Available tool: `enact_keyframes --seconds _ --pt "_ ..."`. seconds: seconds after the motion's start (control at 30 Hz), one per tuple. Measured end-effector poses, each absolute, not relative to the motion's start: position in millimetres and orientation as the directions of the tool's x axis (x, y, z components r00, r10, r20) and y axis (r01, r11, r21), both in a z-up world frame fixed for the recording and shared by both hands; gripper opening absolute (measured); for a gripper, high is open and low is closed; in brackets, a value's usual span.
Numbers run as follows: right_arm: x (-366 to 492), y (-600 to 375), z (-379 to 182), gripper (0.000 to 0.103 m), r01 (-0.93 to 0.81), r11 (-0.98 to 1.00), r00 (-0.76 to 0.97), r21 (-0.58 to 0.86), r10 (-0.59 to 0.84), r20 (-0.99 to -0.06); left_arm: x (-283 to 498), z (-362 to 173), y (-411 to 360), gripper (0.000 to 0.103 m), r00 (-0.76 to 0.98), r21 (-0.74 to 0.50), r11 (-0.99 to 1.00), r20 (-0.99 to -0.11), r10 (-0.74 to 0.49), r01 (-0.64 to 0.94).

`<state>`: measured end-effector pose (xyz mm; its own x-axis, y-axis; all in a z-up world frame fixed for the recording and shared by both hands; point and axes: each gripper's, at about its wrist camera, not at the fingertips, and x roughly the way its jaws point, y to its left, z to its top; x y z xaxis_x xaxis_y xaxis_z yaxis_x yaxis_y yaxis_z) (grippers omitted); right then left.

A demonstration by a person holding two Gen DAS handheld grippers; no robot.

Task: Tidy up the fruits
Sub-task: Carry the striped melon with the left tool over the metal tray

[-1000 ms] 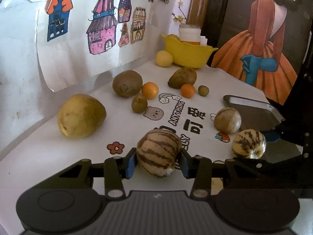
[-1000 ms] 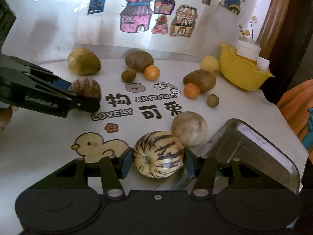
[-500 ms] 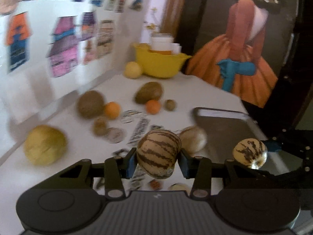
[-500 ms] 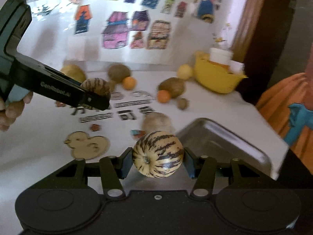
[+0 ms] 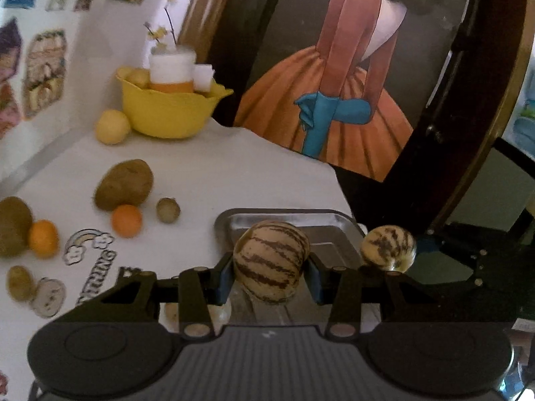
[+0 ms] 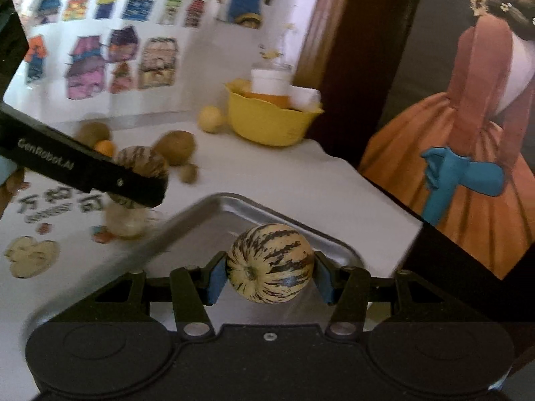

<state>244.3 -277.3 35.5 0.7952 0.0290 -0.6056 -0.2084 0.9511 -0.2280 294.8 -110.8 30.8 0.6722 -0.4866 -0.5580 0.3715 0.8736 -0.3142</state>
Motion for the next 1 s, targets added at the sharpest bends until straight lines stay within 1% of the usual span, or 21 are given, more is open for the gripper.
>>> enact_keyframes --seconds 0.1,0.37,0.63,1.0 --pt "259 -289 28 0.055 -0.188 0.953 0.792 -0.237 0.004 -0.611 311 23 -122 0.048 0.674 -0.275 0.881 -0.569 -0.472 0.385" --pt "291 -306 8 0.055 -0.163 0.953 0.779 -0.255 -0.034 -0.626 346 11 -146 0.048 0.661 -0.254 0.874 -0.576 -0.481 0.415" --pt "309 -309 -4 0.056 -0.164 0.946 0.765 -0.279 -0.056 -0.642 368 -1 -154 0.048 0.643 -0.284 0.874 -0.594 -0.483 0.394" --pt "317 -310 -12 0.056 -0.160 0.948 0.755 -0.274 -0.062 -0.653 377 -14 -156 0.048 0.624 -0.289 0.885 -0.630 -0.462 0.364"
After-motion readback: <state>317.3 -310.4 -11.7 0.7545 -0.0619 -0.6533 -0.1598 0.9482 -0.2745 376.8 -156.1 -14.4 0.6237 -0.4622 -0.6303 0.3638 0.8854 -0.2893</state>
